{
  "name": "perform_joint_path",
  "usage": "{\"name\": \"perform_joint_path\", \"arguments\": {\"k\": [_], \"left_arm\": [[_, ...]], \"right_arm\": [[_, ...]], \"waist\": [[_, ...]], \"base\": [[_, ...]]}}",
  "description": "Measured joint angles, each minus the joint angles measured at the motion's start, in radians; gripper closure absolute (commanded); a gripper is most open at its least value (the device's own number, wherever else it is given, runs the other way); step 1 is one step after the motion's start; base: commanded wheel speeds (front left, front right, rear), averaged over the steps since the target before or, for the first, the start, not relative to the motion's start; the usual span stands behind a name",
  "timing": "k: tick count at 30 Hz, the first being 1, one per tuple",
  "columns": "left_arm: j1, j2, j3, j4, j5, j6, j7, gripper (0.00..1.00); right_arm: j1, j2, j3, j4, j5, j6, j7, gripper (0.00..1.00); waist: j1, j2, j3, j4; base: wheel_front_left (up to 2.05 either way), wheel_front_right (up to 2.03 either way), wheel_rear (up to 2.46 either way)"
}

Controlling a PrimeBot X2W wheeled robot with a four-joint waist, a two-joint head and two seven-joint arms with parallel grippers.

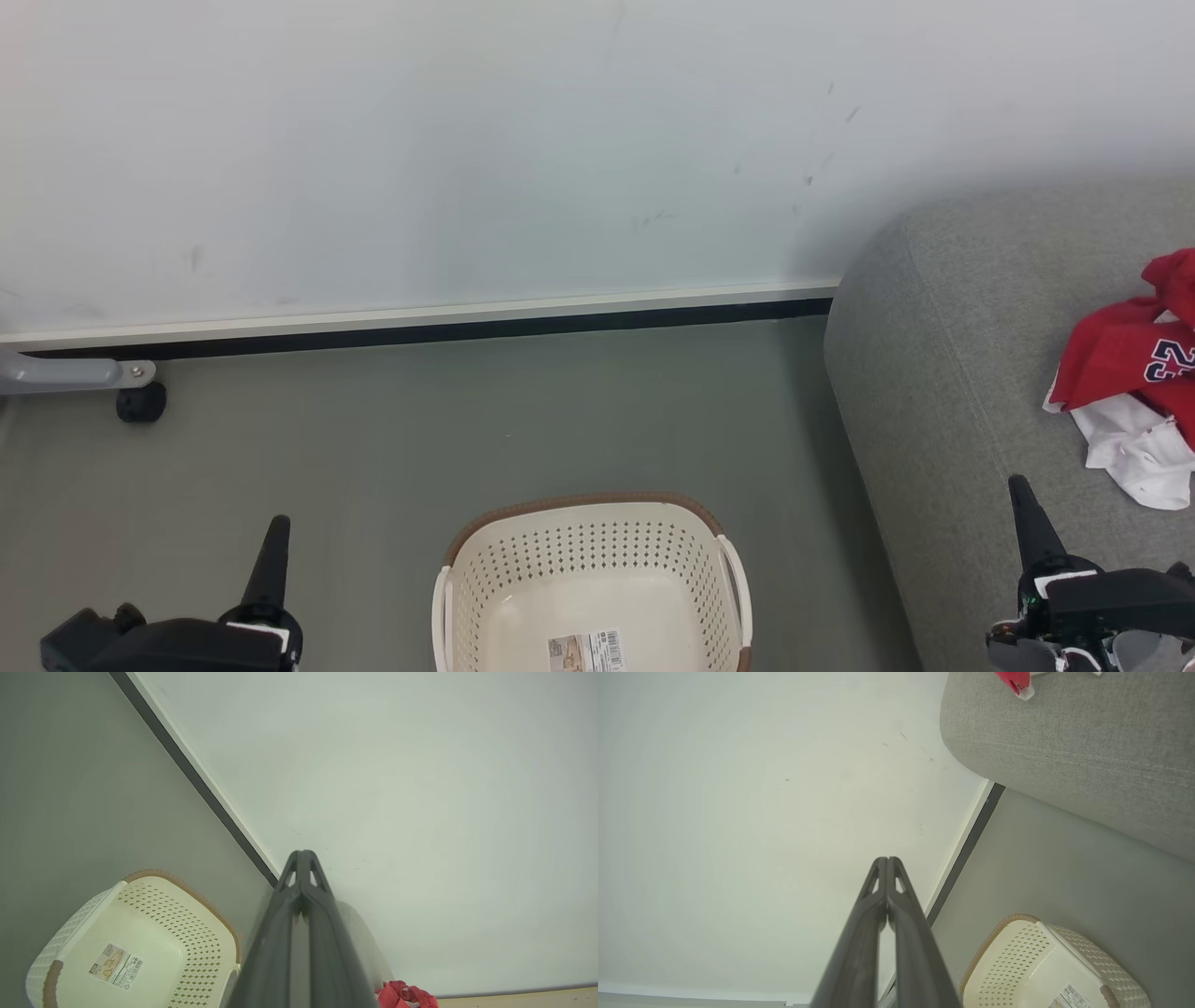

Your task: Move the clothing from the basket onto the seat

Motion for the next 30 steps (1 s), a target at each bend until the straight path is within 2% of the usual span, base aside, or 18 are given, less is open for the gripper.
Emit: {"name": "perform_joint_path", "arguments": {"k": [22,30], "left_arm": [[-0.028,-0.035,0.05,0.044,-0.283,-0.053,0.046,1.0],[-0.028,-0.036,0.051,0.045,-0.301,-0.053,0.046,1.0]], "right_arm": [[0.002,0.053,-0.104,0.044,0.264,0.054,0.047,1.0],[0.003,0.055,-0.107,0.045,0.268,0.054,0.048,1.0]], "waist": [[0.0,0.0,-0.013,0.004],[0.0,0.0,-0.013,0.004]], "base": [[0.0,0.0,0.0],[0.0,0.0,0.0]]}}
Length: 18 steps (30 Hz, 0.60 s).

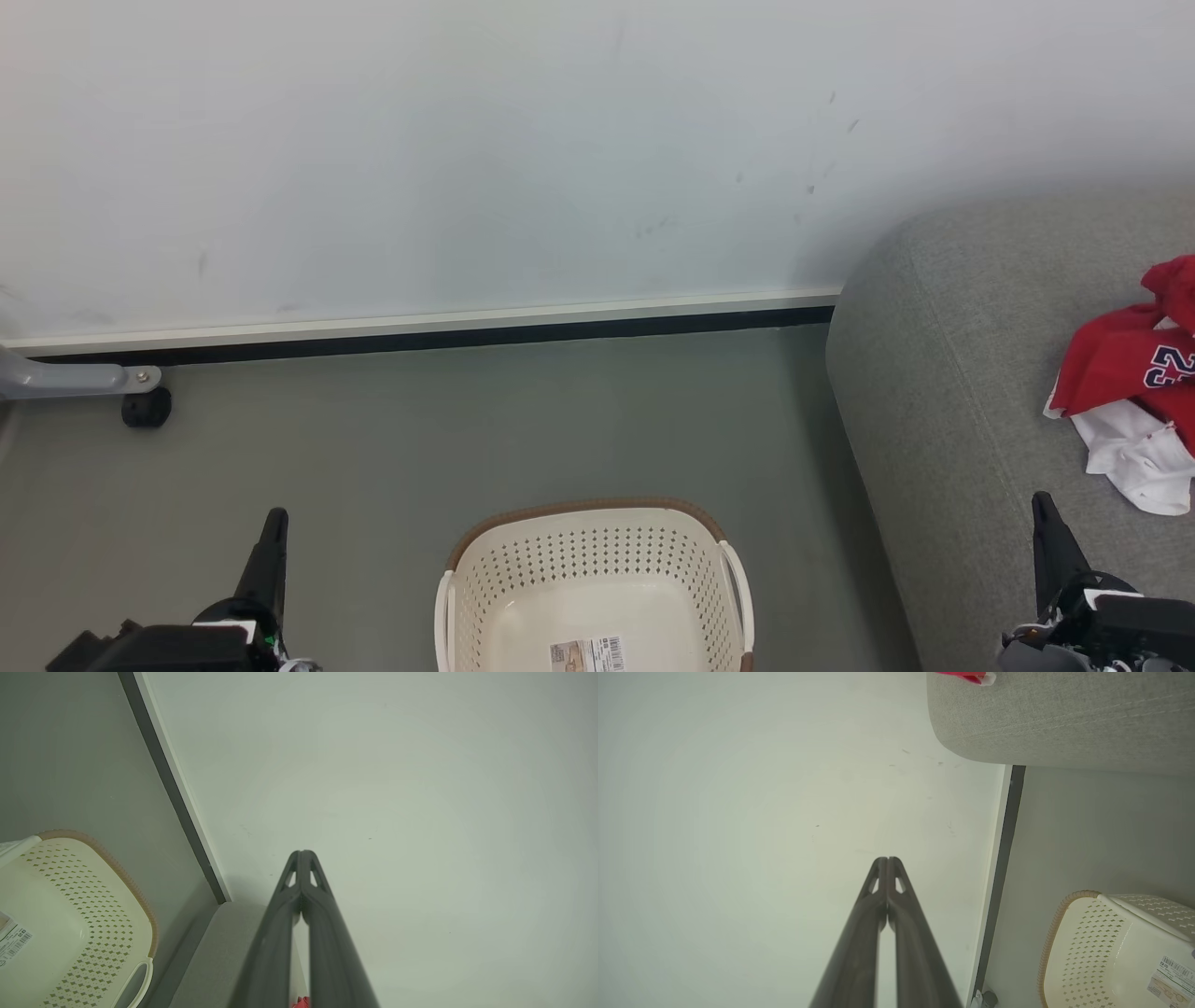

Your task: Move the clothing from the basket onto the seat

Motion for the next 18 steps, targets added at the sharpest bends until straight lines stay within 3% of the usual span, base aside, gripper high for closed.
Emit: {"name": "perform_joint_path", "arguments": {"k": [18], "left_arm": [[-0.001,0.0,0.0,0.001,0.0,-0.007,0.0,1.0]], "right_arm": [[0.0,0.0,0.0,0.0,0.0,0.0,0.0,1.0]], "waist": [[0.0002,0.0,0.0,0.0]], "base": [[0.0,0.0,0.0]]}}
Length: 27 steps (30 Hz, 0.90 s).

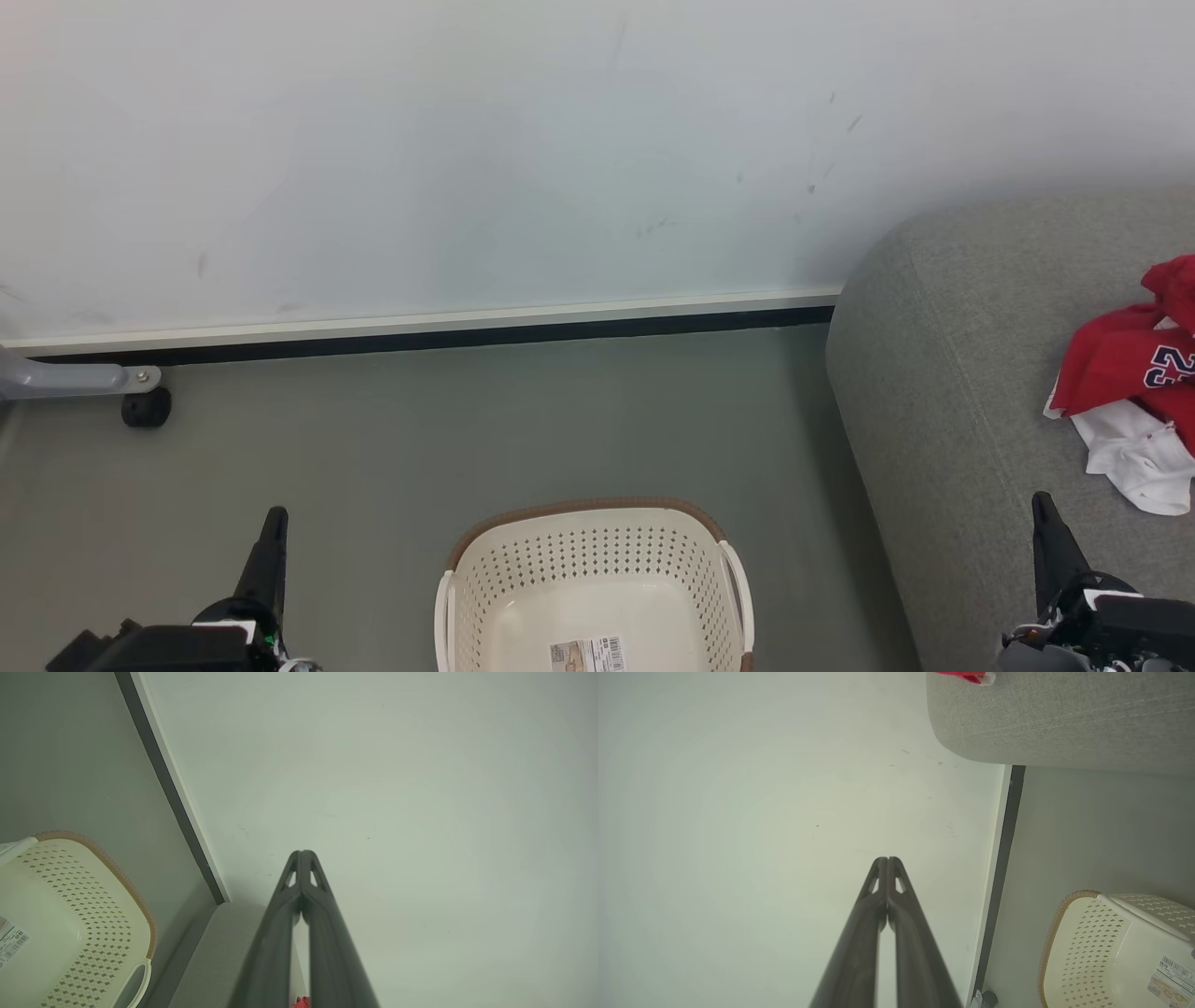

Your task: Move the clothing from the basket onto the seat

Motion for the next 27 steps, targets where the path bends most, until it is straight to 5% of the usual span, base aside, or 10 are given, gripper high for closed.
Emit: {"name": "perform_joint_path", "arguments": {"k": [27], "left_arm": [[0.0,0.0,0.0,0.001,0.0,0.0,0.0,1.0]], "right_arm": [[0.0,0.0,0.0,0.0,0.0,0.002,0.0,1.0]], "waist": [[0.0,0.0,0.0,0.0]], "base": [[0.0,0.0,0.0]]}}
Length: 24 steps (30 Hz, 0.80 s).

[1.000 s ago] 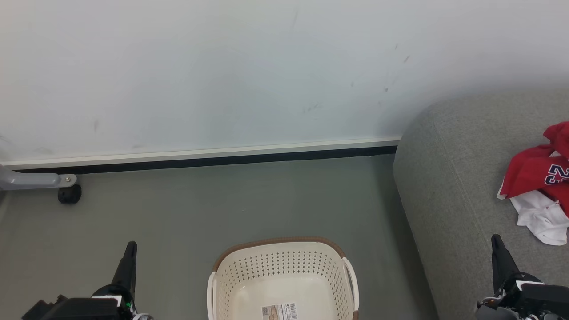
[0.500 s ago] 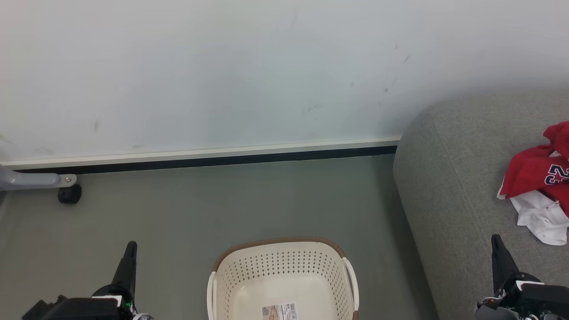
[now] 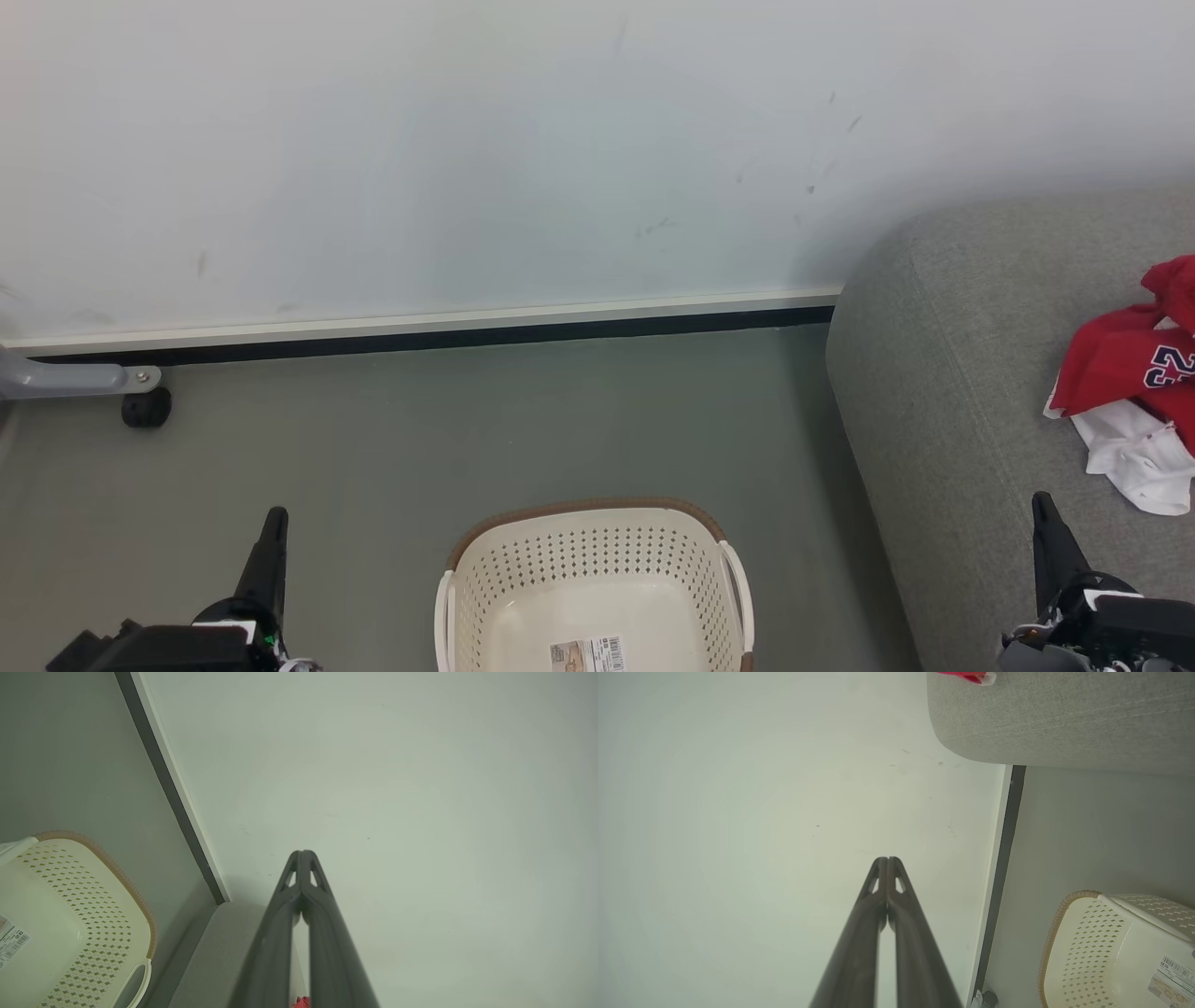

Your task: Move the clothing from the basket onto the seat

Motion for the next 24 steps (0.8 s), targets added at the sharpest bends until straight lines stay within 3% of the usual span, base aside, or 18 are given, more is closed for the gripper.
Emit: {"name": "perform_joint_path", "arguments": {"k": [24], "left_arm": [[0.0,0.0,0.0,0.001,0.0,0.0,0.0,1.0]], "right_arm": [[0.0,0.0,0.0,0.0,0.0,0.001,0.0,1.0]], "waist": [[-0.0002,0.0,0.0,0.0]], "base": [[0.0,0.0,0.0]]}}
